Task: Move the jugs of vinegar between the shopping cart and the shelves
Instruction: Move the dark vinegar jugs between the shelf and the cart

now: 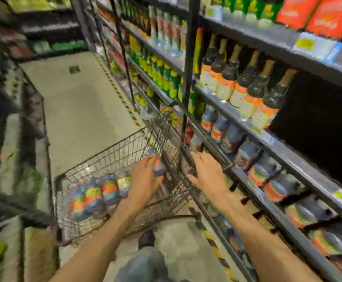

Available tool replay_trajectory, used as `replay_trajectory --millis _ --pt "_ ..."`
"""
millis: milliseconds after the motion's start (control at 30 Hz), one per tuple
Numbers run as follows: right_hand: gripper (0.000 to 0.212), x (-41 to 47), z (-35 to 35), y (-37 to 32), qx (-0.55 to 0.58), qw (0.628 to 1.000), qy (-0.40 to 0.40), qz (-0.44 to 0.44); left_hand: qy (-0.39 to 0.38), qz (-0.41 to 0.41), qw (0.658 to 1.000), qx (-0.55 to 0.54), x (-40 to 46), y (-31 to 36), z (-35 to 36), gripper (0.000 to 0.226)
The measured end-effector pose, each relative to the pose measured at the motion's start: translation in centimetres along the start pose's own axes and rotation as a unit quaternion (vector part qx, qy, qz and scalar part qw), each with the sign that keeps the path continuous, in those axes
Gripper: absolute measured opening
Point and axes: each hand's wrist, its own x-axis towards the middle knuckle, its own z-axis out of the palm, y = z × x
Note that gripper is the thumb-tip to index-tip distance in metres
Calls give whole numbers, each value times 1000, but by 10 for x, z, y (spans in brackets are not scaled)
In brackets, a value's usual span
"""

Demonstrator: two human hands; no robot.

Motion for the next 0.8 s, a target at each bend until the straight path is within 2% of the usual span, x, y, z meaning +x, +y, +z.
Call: replay_trajectory --millis 167,300,467,667,800 --pt "79 62 33 -73 19 995 -37 -90 -6 -106 993 44 -4 -88 -21 70" --pt "78 114 63 -120 11 987 -80 -136 -40 -171 983 49 10 -153 -28 74" --pt "89 164 104 -168 -2 984 -120 -134 -51 -226 971 52 25 -214 -31 53" --pt "97 213 155 -215 27 974 -172 -147 -117 -292 947 62 27 -310 -6 69" --pt "95 228 192 -221 62 965 -207 -145 -178 -375 908 59 30 -353 24 70"
